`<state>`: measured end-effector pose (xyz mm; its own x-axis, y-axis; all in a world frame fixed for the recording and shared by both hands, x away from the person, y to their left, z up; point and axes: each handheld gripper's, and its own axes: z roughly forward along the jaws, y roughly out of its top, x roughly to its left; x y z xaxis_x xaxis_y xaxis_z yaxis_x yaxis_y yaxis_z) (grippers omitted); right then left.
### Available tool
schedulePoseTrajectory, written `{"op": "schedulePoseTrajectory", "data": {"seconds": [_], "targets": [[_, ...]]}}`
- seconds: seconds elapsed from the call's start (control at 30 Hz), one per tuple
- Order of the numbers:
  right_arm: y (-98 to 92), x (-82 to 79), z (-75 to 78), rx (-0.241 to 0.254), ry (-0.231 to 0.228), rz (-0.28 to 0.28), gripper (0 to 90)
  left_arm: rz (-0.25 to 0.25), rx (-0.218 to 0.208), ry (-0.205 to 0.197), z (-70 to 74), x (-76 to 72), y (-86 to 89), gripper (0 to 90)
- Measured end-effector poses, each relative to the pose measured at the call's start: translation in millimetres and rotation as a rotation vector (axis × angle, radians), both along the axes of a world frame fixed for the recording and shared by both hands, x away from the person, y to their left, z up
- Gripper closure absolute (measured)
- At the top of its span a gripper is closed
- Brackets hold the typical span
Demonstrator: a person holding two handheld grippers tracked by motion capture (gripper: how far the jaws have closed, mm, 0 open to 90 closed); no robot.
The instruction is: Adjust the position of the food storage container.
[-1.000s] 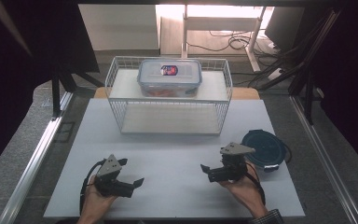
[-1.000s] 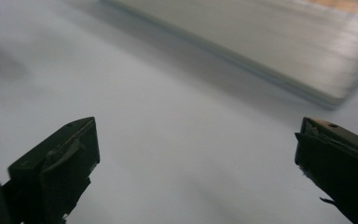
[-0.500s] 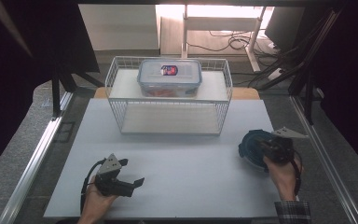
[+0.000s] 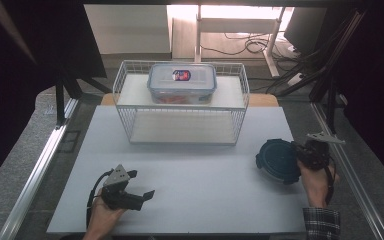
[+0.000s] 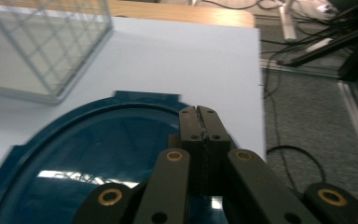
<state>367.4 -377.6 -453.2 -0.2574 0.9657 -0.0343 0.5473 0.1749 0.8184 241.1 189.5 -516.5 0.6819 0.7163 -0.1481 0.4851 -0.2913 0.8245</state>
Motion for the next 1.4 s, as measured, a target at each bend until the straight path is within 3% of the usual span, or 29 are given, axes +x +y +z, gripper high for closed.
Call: {"op": "schedulePoseTrajectory", "data": {"seconds": [0.3,0.37,0.8,1.1,1.2,1.4], "targets": [[-21.8,4.2,-9.3,-0.021,0.011,-0.093,89.5,-0.001,-0.011,0.008,-0.3,0.6,0.9,3.5],[-24.4,5.5,-10.7,0.001,0.012,-0.096,89.6,-0.003,-0.012,0.01,-0.4,0.7,0.8,3.5],[-21.3,12.6,-10.2,-0.026,0.051,-0.099,90.0,-0.012,-0.016,0.021,-1.6,1.9,-1.0,3.5],[-14.7,8.5,-9.5,-0.024,0.071,-0.061,90.0,-0.017,-0.015,0.026,-1.8,2.0,-2.0,3.6],[-5.9,10.2,-14.8,-0.018,0.11,-0.021,90.0,-0.019,-0.014,0.027,-1.8,2.0,-2.1,3.6],[8.6,2.5,-15.1,-0.012,0.122,0.014,90.0,-0.022,-0.018,0.031,-2.3,2.5,-2.0,3.6]]}}
